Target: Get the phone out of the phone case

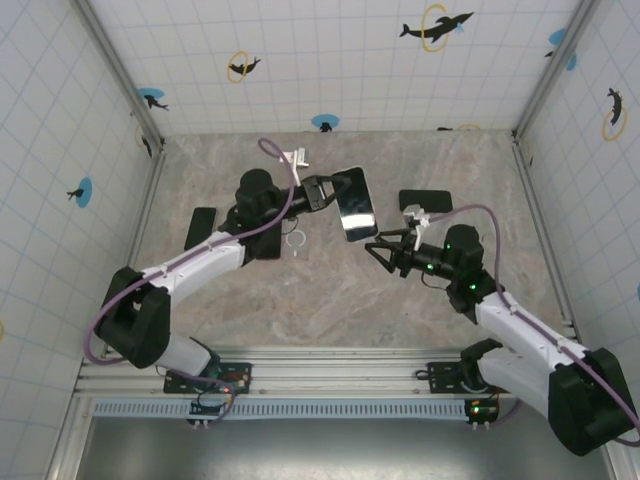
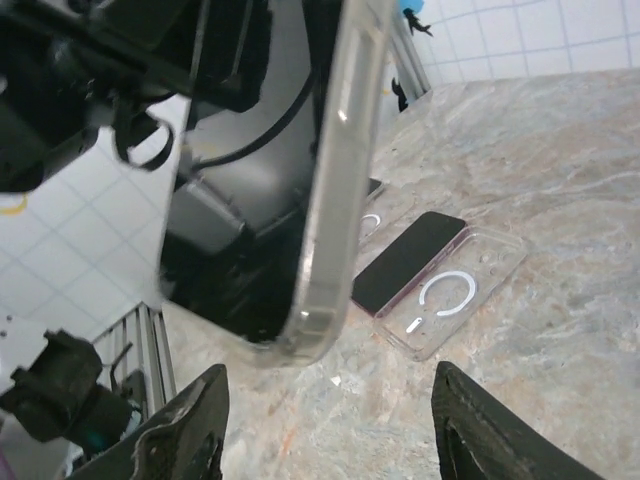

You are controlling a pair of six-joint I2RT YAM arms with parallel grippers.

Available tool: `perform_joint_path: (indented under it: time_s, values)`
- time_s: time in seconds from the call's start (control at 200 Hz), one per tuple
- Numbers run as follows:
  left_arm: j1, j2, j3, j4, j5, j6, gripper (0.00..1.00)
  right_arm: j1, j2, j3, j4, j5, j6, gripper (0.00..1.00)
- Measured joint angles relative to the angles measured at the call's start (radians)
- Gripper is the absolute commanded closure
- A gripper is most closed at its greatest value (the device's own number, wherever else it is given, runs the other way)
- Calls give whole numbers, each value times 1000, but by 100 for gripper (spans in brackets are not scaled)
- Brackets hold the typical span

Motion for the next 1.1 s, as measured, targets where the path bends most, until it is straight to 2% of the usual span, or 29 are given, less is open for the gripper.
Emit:
perform_joint_path:
  time_s: [0.14, 0.25, 0.425, 0.656, 1.101]
  values:
    - [29, 16, 75, -33, 151, 122, 100, -26, 2, 85, -151, -106, -166, 47]
    - [37, 30, 129, -55, 266, 200, 100, -26, 62, 173, -304, -181, -317, 52]
    - [37, 43, 195, -157, 365, 326, 100, -26, 142, 249, -412, -264, -441, 63]
    - [38, 55, 203, -229, 415, 412, 100, -26, 148, 250, -350, -327, -428, 70]
    - [39, 80, 215, -226, 442, 399, 100, -26, 197, 254, -346, -362, -463, 81]
